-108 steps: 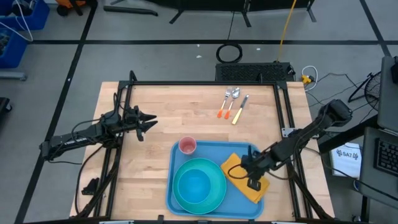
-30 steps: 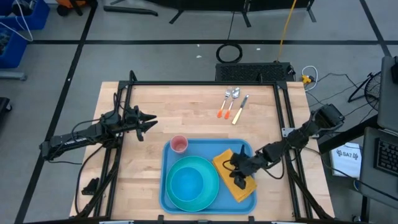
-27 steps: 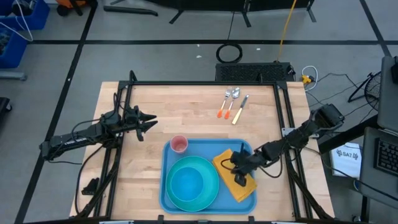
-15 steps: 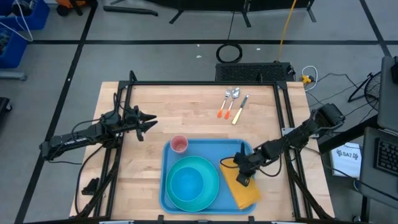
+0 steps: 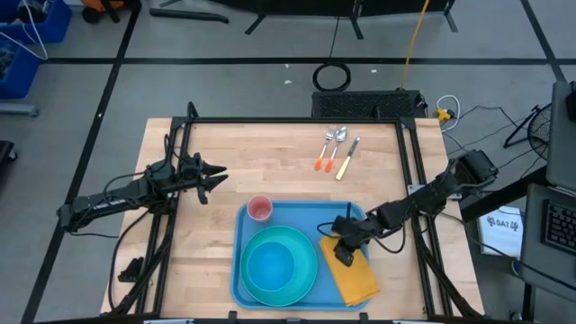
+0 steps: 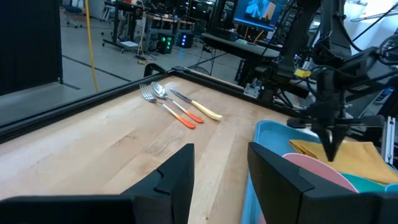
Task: Set up tray
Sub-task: Put the yellow napkin on the blue tray
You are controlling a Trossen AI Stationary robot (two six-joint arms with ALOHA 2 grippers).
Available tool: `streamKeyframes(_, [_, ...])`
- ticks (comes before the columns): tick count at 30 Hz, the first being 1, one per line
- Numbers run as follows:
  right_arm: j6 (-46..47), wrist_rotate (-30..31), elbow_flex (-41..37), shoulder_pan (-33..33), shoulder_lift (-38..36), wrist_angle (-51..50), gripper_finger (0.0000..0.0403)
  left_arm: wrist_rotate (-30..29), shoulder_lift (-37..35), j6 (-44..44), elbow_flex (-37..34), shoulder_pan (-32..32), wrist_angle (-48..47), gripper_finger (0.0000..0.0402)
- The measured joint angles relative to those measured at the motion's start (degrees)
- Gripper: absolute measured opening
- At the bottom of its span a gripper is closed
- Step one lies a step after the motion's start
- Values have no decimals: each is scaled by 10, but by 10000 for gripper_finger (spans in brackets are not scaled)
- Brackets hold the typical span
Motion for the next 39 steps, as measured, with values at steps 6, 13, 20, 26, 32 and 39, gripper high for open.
streamKeyframes(6, [-25,38,0,-13,4,-48,0,0,0,0,0,0,0,152])
streamKeyframes(13, [-63,129,2,-23,31,-35,0,0,0,0,0,0,0,152])
streamKeyframes(20, [-61,268,1,-23,42,-44,0,0,0,0,0,0,0,152])
streamKeyframes(26, [11,346,0,-11,43,-85,0,0,0,0,0,0,0,152])
streamKeyframes(32, [76,322,0,10,41,-95,0,0,0,0,0,0,0,152])
streamKeyframes(39, [106,286,1,33,41,-86,0,0,0,0,0,0,0,152])
